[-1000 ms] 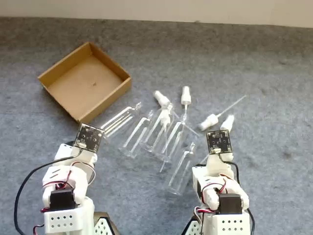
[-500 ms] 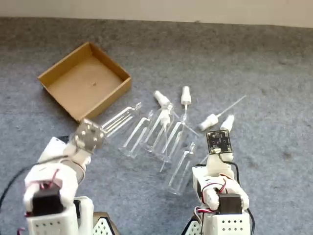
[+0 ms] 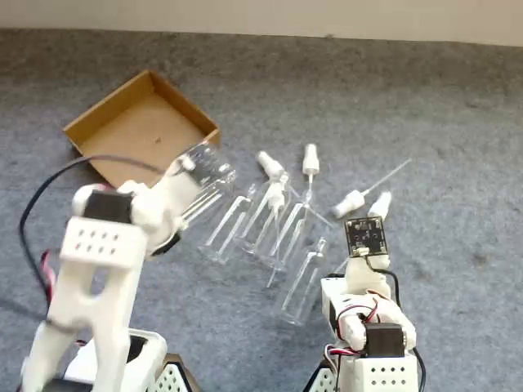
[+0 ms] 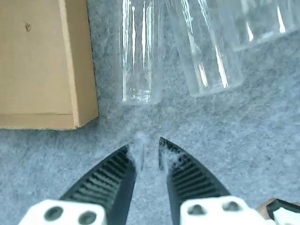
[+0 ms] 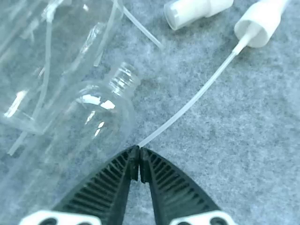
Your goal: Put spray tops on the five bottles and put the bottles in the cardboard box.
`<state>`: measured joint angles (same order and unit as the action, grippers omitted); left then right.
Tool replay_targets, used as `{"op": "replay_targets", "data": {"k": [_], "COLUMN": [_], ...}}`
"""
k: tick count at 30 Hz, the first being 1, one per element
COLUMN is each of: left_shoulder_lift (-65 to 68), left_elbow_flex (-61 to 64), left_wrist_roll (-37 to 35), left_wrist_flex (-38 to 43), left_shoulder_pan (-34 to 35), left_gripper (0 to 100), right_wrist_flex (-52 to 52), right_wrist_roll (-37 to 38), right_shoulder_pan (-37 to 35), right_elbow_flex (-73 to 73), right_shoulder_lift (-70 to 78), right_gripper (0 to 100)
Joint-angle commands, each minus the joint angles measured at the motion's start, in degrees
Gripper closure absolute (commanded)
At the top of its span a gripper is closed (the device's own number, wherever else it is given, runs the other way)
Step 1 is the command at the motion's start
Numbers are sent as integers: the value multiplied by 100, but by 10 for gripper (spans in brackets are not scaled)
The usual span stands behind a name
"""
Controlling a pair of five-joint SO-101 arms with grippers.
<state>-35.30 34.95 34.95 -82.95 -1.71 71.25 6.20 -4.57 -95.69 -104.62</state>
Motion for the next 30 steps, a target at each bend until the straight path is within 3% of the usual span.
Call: {"op": "replay_targets", "data": {"k": [1, 5, 13, 20, 30], "left_shoulder_lift": [1059, 2026, 3960, 5481, 7011], "left_elbow_flex": [-1182, -1921, -3802, -5648, -6809], "left_wrist_roll": [-422, -422, -413, -413, -299], "left_wrist_flex": [-88, -88, -396, -914, -941], "left_shoulder_pan": [-435, -602, -620, -646, -602], "left_gripper": [962, 864, 852, 773, 772], "right_wrist_flex": [40, 40, 40, 40, 40], "right_wrist_roll": [-53, -53, -53, -53, -53], "right_shoulder_pan": [-22, -22, -22, -22, -22], "right_elbow_flex": [-866, -866, -866, -866, -866], "right_shoulder_lift": [-48, -48, -48, -48, -48], "right_gripper": [995, 995, 995, 995, 995]}}
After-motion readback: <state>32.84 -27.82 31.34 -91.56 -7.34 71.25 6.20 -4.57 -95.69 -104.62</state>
